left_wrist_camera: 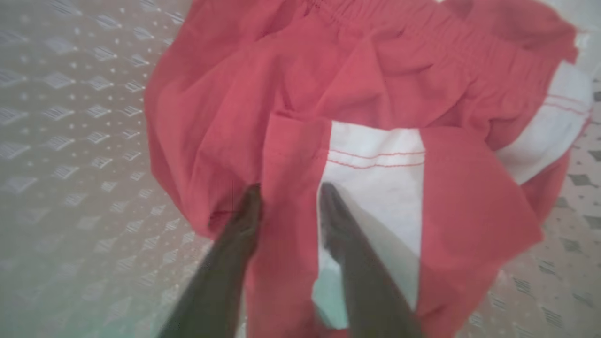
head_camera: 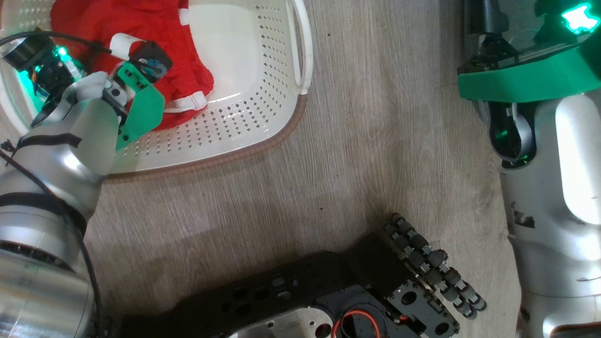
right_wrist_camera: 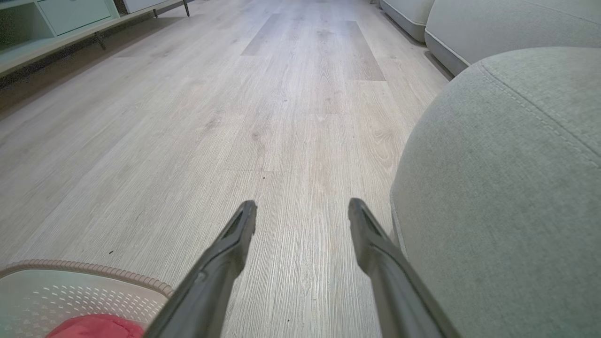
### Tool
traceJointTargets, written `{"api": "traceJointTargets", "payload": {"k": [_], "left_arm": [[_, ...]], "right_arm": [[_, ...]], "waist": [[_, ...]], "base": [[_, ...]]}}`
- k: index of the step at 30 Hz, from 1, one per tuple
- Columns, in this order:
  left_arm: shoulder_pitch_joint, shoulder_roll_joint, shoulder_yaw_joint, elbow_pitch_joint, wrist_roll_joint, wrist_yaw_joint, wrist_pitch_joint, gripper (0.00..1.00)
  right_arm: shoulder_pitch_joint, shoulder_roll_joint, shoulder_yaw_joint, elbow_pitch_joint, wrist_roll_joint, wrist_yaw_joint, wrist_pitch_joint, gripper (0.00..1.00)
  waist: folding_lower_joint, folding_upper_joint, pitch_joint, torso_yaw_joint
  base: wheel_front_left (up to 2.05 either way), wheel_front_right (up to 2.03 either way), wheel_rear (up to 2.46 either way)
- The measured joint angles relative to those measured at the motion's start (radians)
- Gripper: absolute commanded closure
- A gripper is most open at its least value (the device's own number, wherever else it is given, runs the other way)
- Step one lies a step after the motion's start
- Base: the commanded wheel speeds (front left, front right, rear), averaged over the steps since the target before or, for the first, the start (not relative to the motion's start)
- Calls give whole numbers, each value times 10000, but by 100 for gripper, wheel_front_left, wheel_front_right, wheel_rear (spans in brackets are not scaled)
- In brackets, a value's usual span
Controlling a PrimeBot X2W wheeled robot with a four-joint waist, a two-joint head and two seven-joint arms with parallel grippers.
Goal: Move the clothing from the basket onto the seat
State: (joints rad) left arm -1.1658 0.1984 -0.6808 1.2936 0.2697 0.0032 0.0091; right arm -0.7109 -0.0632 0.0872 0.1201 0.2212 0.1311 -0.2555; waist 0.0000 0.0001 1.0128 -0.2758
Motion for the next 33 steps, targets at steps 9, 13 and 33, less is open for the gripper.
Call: {"api": "traceJointTargets", "payload": {"k": [9,13,33], "left_arm": [[18,-123,102,52,-562,-286,-654,100],[206,-481,418,58,-1108,-443,-1379,100],[2314,-1354,1716,-1628,-3484,-913,-2581,100]], "right_arm": [[-73,6,48,211,174,0,0,0],[-162,8,25,399,140,0,0,0],[1110,6,-232,1967,-717,0,2,0]], "waist": [[1,0,-273,-79],[0,0,-779,17],[-1,0,-4469,1314]], "base": [[0,0,0],[0,0,0],[0,0,0]]}}
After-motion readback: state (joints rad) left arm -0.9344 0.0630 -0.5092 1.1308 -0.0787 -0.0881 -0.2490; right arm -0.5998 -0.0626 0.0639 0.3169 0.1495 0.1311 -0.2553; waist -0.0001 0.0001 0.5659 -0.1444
